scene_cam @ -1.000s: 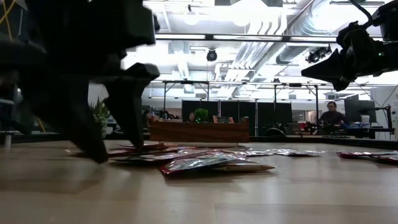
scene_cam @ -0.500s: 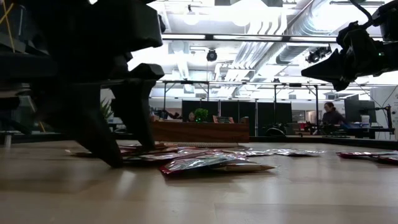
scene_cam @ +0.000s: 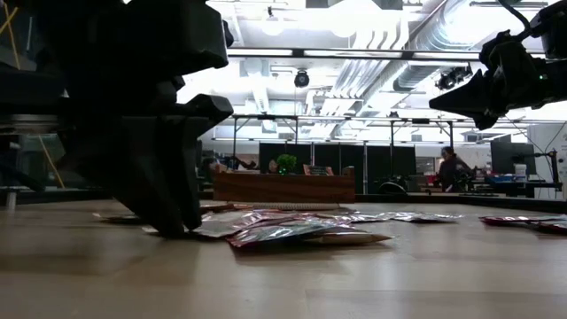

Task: Pick & Place Tea
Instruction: Put the orange tea bag in the right section of the wooden organizer

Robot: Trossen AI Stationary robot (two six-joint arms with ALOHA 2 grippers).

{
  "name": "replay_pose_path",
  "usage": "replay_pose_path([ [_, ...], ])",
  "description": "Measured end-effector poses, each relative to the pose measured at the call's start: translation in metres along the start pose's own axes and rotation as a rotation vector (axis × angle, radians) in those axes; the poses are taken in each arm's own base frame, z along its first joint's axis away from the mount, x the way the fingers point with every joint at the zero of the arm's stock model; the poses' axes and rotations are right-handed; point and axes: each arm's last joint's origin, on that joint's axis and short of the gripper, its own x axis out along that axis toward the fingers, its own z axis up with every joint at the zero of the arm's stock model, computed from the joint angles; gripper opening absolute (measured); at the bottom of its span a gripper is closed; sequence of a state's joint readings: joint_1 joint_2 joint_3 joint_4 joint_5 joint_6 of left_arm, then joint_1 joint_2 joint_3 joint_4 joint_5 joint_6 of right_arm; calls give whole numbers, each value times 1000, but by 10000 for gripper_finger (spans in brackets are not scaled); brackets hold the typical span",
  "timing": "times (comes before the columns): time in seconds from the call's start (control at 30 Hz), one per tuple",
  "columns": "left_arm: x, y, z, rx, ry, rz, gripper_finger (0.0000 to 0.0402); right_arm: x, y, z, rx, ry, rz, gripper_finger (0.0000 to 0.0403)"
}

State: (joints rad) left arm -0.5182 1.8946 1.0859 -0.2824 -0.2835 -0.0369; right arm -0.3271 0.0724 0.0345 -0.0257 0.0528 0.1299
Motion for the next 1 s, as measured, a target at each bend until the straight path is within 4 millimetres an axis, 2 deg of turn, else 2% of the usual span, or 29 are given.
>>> replay_pose_path([
  [0.13, 0, 0, 0, -24, 0, -13, 8, 0, 0, 0, 0, 0, 1, 0],
  [0.43, -1, 1, -1, -47, 12, 11, 1, 0, 0, 0, 0, 0, 0, 0],
  [0.57, -13, 6, -6, -29, 73, 52, 0, 0, 0, 0, 0, 0, 0, 0],
  [1.0, -62, 22, 17, -26, 54, 133, 0, 0, 0, 0, 0, 0, 0, 0],
])
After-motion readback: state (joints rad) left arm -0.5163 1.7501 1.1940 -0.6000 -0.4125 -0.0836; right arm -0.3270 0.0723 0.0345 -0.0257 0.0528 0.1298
